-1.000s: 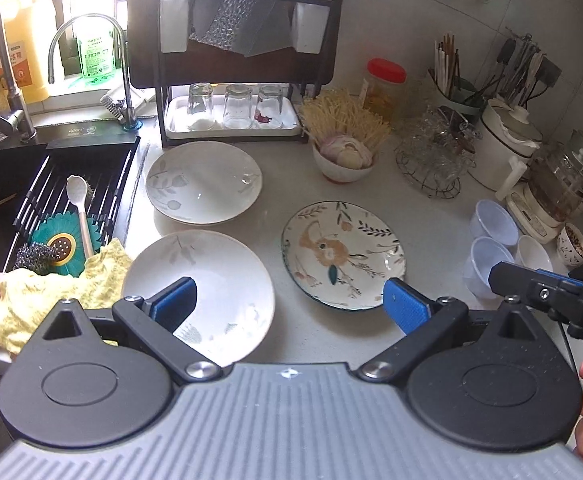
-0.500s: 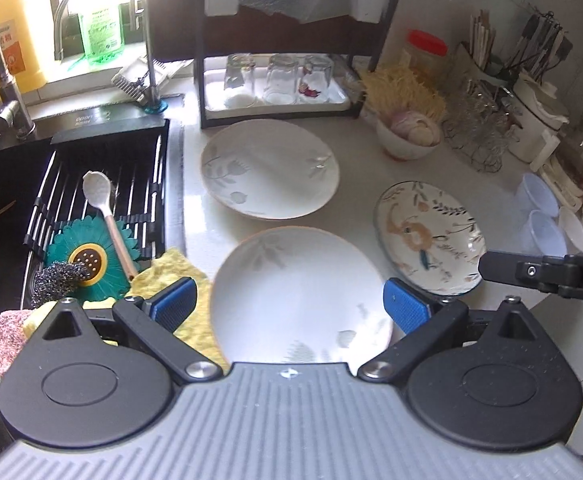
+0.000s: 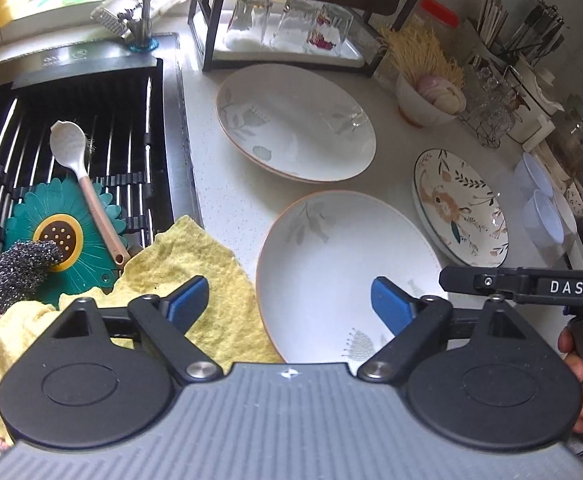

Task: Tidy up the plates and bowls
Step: 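Reach both grippers to the white bowl by the towel and close on its rim, then lift the white bowl with both grippers and carry it over the floral plate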

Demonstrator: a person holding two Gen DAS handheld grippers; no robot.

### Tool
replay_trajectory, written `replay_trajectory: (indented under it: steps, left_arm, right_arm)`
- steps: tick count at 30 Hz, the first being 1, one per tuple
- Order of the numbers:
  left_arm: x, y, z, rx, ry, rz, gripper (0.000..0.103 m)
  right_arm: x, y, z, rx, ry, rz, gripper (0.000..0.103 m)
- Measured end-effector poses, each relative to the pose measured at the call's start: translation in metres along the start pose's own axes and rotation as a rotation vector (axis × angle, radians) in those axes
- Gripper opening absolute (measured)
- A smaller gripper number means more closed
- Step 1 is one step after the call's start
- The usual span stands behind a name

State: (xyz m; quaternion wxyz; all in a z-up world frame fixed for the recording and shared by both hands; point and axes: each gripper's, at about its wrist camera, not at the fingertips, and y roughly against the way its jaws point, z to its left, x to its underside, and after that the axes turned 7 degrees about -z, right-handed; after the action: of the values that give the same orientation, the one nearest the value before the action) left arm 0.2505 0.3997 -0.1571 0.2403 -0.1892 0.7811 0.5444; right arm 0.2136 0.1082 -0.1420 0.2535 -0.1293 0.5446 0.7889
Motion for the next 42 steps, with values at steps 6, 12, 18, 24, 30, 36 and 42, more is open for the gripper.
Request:
replay_trajectory:
  steps: [6, 12, 18, 24, 30, 36, 42]
  left_arm:
    - [0.004, -0.029, 0.018, 0.027, 0.004, 0.050, 0.084]
    - [0.006, -0.050, 0.027, 0.074, 0.010, 0.096, 0.069]
    - [0.005, -0.064, 0.030, 0.118, 0.026, 0.125, 0.045]
    - [0.003, -0.069, 0.029, 0.115, -0.008, 0.115, 0.030]
    - [0.002, -0.073, 0.033, 0.135, 0.024, 0.123, 0.018]
    - [0.000, -0.071, 0.033, 0.120, 0.031, 0.127, 0.018]
    - [-0.009, -0.064, 0.038, 0.152, 0.080, 0.128, 0.018]
  right_arm:
    - [0.006, -0.023, -0.009, 0.051, -0.050, 0.020, 0.071]
    - [0.011, -0.030, -0.013, 0.055, -0.103, 0.012, 0.052]
    - [0.007, -0.036, -0.012, 0.126, -0.103, 0.004, 0.026]
    - [0.010, -0.043, -0.014, 0.148, -0.109, 0.008, 0.019]
    - [0.012, -0.043, -0.017, 0.144, -0.135, -0.007, 0.019]
    - [0.012, -0.043, -0.014, 0.148, -0.126, -0.010, 0.019]
    - [0.007, -0.030, -0.006, 0.143, -0.089, -0.041, 0.018]
